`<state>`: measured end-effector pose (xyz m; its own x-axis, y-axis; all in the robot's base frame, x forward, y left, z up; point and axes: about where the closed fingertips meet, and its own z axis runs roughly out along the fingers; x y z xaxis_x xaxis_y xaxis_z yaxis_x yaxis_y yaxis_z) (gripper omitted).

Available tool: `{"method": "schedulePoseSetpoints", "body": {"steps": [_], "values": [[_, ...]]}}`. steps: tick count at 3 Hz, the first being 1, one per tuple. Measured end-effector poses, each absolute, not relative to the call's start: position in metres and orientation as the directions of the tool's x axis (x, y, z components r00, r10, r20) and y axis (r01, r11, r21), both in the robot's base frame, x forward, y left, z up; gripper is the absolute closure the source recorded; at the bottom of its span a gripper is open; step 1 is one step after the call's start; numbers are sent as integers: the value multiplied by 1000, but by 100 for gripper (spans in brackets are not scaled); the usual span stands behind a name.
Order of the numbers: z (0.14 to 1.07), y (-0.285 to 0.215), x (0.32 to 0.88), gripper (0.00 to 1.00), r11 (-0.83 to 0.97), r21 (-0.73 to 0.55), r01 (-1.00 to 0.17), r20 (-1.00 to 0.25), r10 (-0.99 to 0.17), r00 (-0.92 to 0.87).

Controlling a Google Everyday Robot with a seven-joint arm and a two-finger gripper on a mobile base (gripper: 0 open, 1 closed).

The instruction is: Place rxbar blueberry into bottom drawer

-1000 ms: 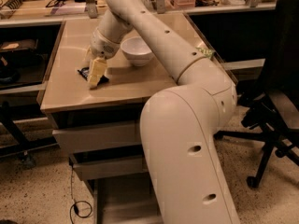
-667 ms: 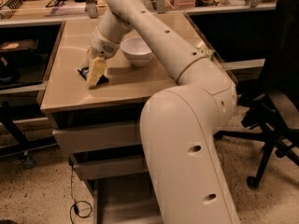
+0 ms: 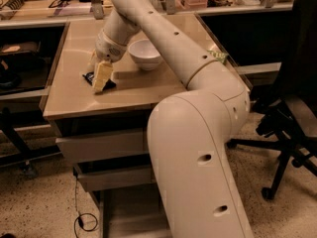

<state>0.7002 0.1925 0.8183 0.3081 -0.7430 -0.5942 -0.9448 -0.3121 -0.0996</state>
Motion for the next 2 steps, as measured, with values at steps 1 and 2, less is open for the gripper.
{"method": "schedulePoseSetpoints", "body": {"steps": [1, 2], "values": [[823, 188, 684, 100, -289, -82, -954, -592, -755, 280], [821, 175, 623, 100, -225, -38, -974, -600, -774, 203]]}}
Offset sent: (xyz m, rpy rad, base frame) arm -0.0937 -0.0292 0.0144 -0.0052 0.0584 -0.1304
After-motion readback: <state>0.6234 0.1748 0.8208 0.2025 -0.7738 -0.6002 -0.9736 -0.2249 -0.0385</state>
